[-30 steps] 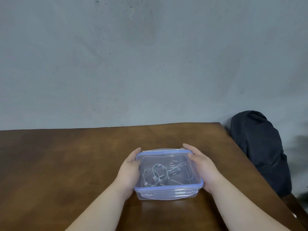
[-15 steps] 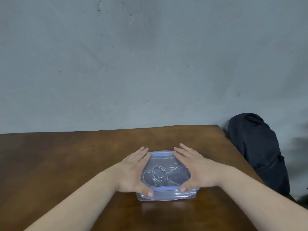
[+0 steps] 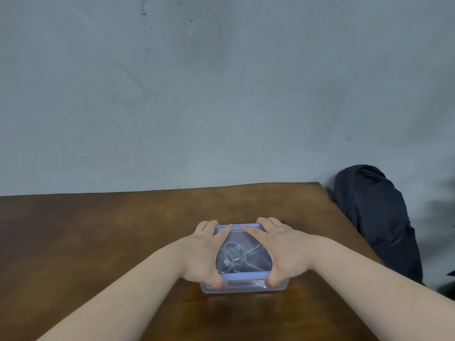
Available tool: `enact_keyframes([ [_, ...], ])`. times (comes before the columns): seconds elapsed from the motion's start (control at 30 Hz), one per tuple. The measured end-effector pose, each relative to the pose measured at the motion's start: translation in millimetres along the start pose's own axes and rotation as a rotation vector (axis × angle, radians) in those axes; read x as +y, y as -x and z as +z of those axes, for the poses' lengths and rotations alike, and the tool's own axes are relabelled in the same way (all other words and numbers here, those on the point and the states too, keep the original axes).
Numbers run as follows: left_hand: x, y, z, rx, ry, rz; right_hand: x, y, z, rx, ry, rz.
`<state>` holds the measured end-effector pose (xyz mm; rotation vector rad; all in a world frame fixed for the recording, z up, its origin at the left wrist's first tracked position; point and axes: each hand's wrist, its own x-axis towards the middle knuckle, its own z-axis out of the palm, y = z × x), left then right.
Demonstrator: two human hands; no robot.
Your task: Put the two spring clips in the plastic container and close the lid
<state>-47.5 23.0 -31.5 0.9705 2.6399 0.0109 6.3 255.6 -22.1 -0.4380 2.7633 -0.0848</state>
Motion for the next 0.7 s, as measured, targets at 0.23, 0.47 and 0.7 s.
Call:
enact_keyframes([
  [0.23, -4, 9, 17, 0.159, 0.319, 0.048, 2, 0, 8, 0.067, -0.086, -0.008],
  [0.47, -2, 18, 21, 0.181, 0.303, 0.048, 2, 4, 12, 0.104, -0.066, -0.024],
  [0.7, -11, 27, 15, 0.159, 0.441, 0.071, 7, 29, 13, 0.155, -0.211, -0.02],
])
